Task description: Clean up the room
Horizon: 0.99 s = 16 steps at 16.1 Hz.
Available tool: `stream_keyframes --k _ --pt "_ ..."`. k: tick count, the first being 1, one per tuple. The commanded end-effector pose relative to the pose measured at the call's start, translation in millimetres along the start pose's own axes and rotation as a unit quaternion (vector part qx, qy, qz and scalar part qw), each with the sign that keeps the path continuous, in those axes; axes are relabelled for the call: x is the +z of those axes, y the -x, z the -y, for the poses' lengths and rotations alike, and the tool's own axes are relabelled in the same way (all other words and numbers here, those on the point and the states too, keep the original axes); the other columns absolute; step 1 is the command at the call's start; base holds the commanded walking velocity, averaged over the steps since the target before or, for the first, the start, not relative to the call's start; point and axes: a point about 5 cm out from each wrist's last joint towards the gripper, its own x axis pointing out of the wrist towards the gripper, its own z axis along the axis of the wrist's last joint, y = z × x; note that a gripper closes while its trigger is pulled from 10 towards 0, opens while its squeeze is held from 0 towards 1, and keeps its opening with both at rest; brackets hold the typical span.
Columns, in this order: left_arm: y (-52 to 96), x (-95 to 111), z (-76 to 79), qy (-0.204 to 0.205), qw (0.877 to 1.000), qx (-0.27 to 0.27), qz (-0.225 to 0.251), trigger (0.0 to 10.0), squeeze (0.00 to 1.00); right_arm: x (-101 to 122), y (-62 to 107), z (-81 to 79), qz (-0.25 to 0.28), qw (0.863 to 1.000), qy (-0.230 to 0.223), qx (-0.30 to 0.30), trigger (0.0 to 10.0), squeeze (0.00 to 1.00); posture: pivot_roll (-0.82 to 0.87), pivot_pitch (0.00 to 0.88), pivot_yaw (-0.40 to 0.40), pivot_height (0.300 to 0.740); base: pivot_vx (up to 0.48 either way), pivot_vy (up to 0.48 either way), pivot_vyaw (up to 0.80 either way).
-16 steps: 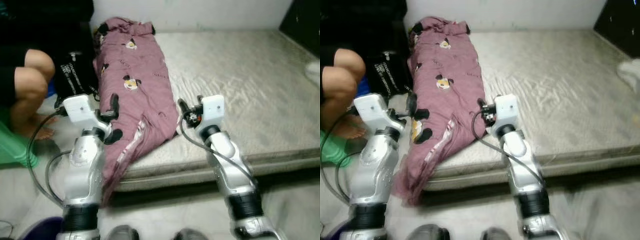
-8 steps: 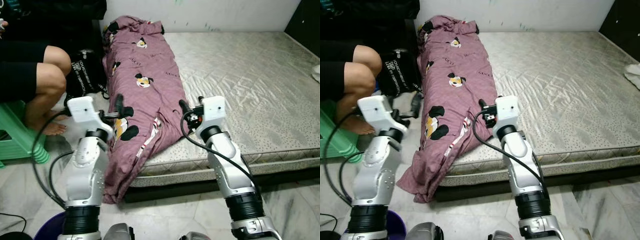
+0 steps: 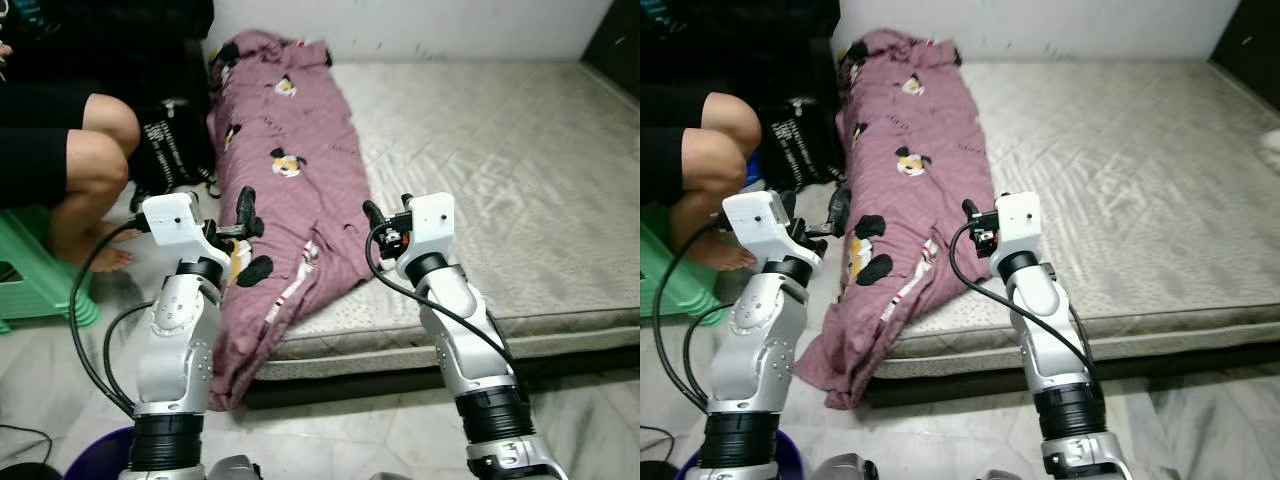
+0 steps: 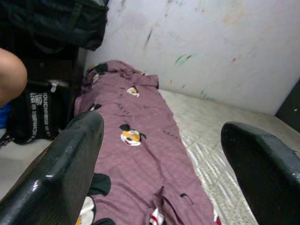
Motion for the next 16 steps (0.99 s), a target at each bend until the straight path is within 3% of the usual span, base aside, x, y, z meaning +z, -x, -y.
stream_keyframes --k 1,8,14,16 --pt "-0.2 3.8 1.6 -0.003 1.0 -0.008 0.008 10.0 0.0 0.7 -0.4 1.7 -0.001 1.0 -0.001 -0.005 10.0 0.0 0.01 0.0 -0.017 0.74 0.311 0.0 0.0" --pt "-0.8 3.5 1.4 -0.006 1.0 -0.007 0.006 10.0 0.0 0.7 -1.1 2.6 -0.001 1.0 -0.002 -0.007 10.0 0.0 0.01 0.001 -0.017 0.74 0.288 0.0 0.0" --pt "-3.6 -1.3 -2.0 -0.006 0.999 0.029 -0.014 10.0 0.0 -0.7 -2.1 3.3 -0.008 1.0 -0.007 -0.009 10.0 0.0 0.02 0.0 -0.017 0.74 0.0 0.0 -0.17" --pt "-2.3 -2.1 0.7 0.003 1.0 0.021 -0.015 10.0 0.0 1.8 -0.2 0.2 -0.002 1.0 -0.008 -0.004 10.0 0.0 0.02 0.005 -0.012 0.74 0.0 0.403 0.0"
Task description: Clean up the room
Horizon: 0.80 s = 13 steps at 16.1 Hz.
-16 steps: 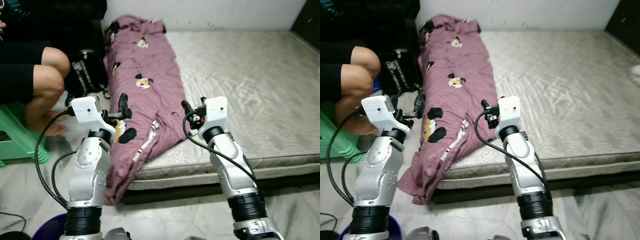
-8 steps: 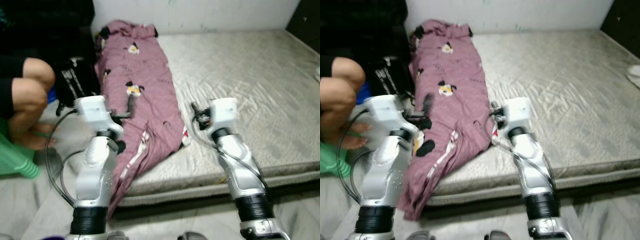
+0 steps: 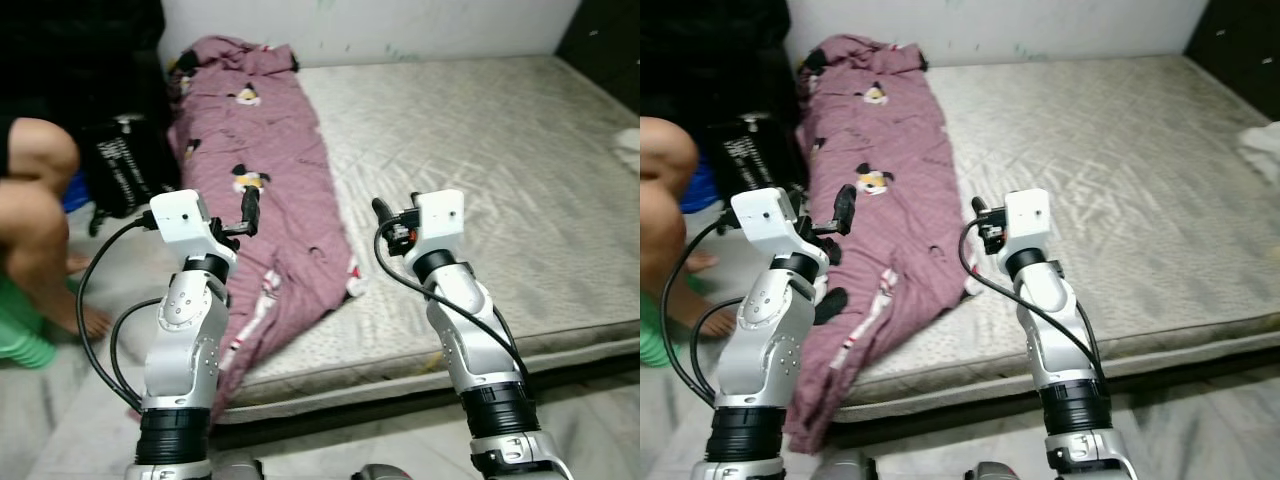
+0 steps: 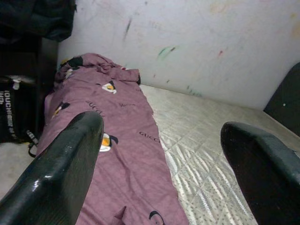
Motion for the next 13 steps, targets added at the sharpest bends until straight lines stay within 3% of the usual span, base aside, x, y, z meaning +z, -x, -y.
stream_keyframes --k 1,7,10,12,13 --pt "1.2 0 -1.9 0.0 1.0 0.003 -0.005 10.0 0.0 0 0.6 -6.1 0.001 1.0 0.006 0.007 10.0 0.0 0.02 0.005 -0.012 0.74 0.0 0.48 0.0" --pt "-2.5 4 -1.4 -0.002 1.0 0.007 0.004 10.0 0.0 -8 0.0 0.4 -0.019 0.999 0.03 0.017 10.0 0.0 0.04 0.012 -0.061 0.74 0.0 0.444 0.0" --pt "6.7 -4 -8.6 -0.011 1.0 0.024 -0.002 10.0 0.0 -17 4.3 2.2 -0.032 0.999 0.034 0.015 10.0 0.0 0.05 0.0 -0.048 0.74 0.0 0.0 0.0" --pt "10.8 -9 -15.1 -0.043 0.999 0.032 -0.007 10.0 0.0 -23 4.4 1.1 -0.038 0.999 0.033 0.011 10.0 0.0 0.06 0.0 -0.02 0.74 0.0 0.0 0.0" --pt "13.6 -13 -28.3 -0.066 0.997 0.047 -0.016 10.0 0.0 -24 1.3 0.7 -0.039 0.999 0.026 0.002 10.0 0.0 0.05 0.004 -0.009 0.74 0.0 0.0 0.0"
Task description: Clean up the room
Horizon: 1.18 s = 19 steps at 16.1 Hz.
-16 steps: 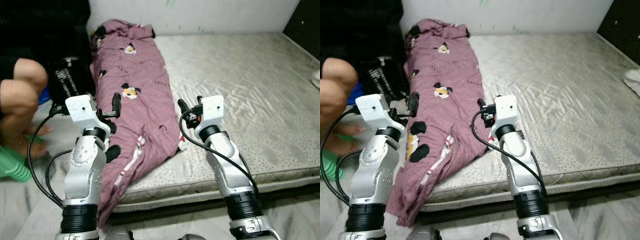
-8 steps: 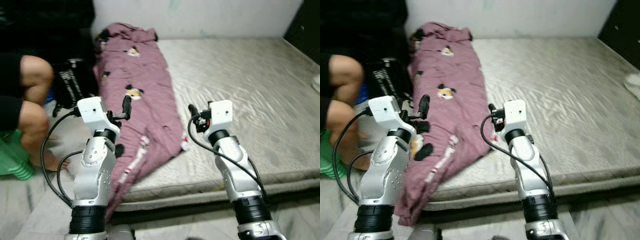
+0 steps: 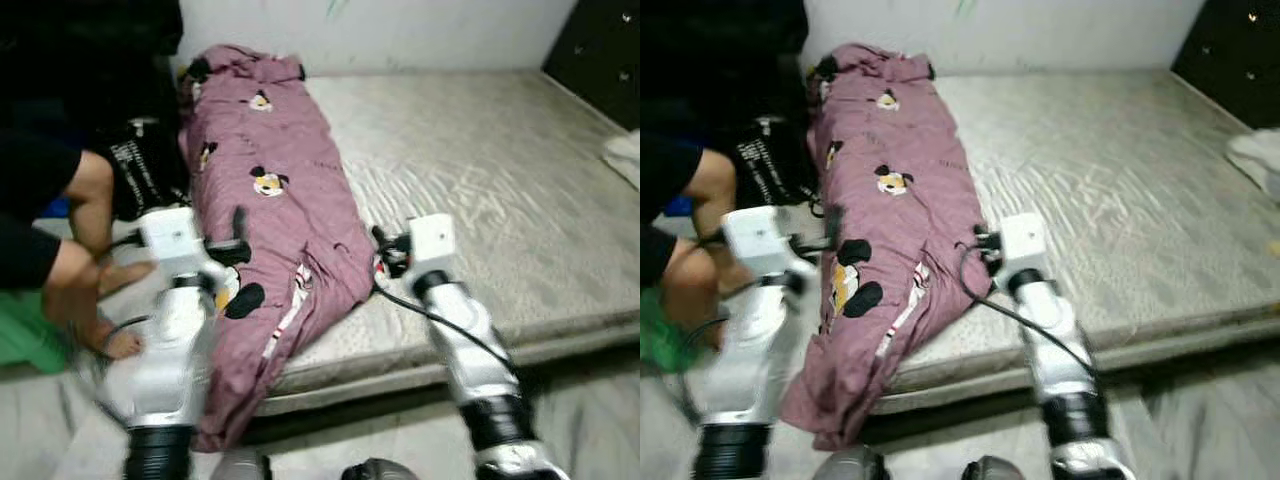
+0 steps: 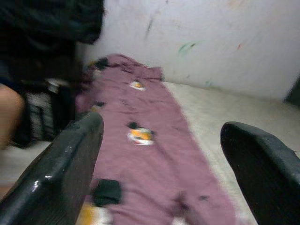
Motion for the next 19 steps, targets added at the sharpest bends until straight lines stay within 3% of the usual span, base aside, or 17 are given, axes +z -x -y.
stream_keyframes --k 1,4,8,17,19 --pt "2.5 -9 -8.4 0.0 1.0 -0.001 -0.022 10.0 0.0 2 -2.7 8.8 0.003 1.0 0.001 -0.022 10.0 0.0 0.05 0.015 -0.02 0.74 0.0 0.0 0.0" --pt "6.1 -11 -13.1 -0.025 1.0 0.013 -0.014 10.0 0.0 0 1.4 10.3 -0.003 1.0 -0.006 -0.021 10.0 0.0 0.06 0.038 -0.04 0.74 0.0 0.0 0.0" --pt "25.7 -16 -24.9 -0.03 0.998 0.038 -0.032 10.0 0.0 -6 17.9 -1.4 -0.013 1.0 -0.025 -0.002 10.0 0.0 0.06 0.127 -0.043 0.74 0.0 0.0 0.0" --pt "26.3 -16 -25.6 -0.029 0.998 0.038 -0.037 10.0 0.0 -2 23.8 -2.2 -0.01 0.999 -0.031 0.006 10.0 0.0 0.04 0.15 -0.038 0.74 0.0 0.0 0.0" --pt "25.3 -16 -24.1 -0.03 0.998 0.034 -0.036 10.0 0.0 -2 23.7 -2.3 -0.009 0.999 -0.031 0.007 10.0 0.0 0.04 0.15 -0.039 0.724 0.0 0.0 0.0"
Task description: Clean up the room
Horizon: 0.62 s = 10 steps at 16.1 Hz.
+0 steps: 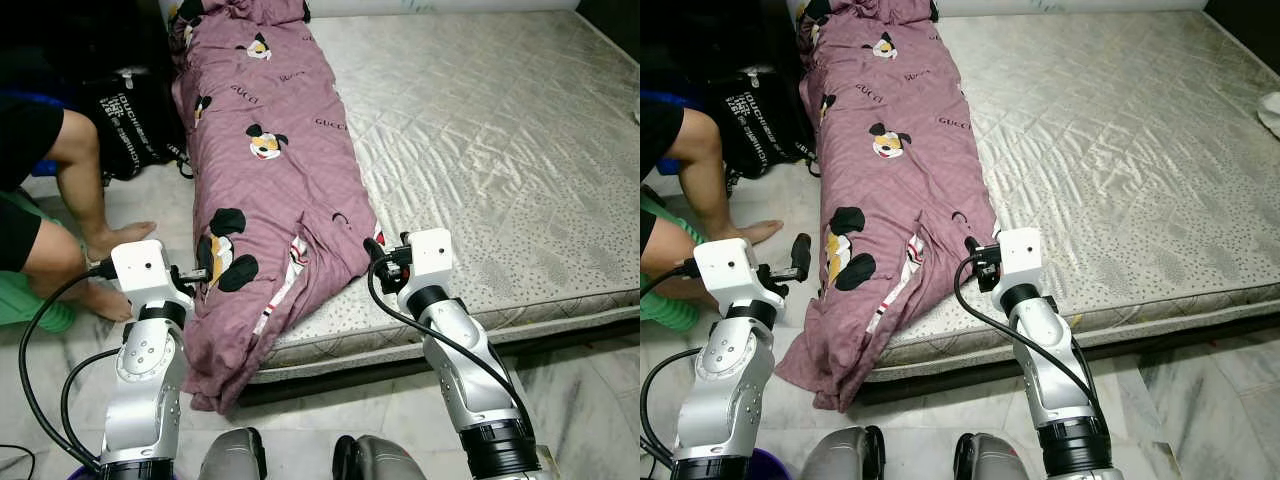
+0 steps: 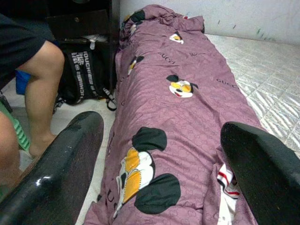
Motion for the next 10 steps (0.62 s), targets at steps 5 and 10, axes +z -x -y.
stream_keyframes --k 5,10 --pt "-0.8 2.6 1.8 -0.004 1.0 -0.006 0.004 10.0 0.0 6.9 0.2 -1.4 0.01 1.0 0.003 0.01 10.0 0.0 0.04 0.15 -0.041 0.664 0.0 0.0 0.0" --pt "-1.8 3.4 3.4 -0.004 1.0 -0.005 0.006 10.0 0.0 7.3 -0.6 -1.1 0.01 1.0 0.005 0.014 10.0 0.0 0.04 0.15 -0.045 0.629 0.0 0.0 0.0"
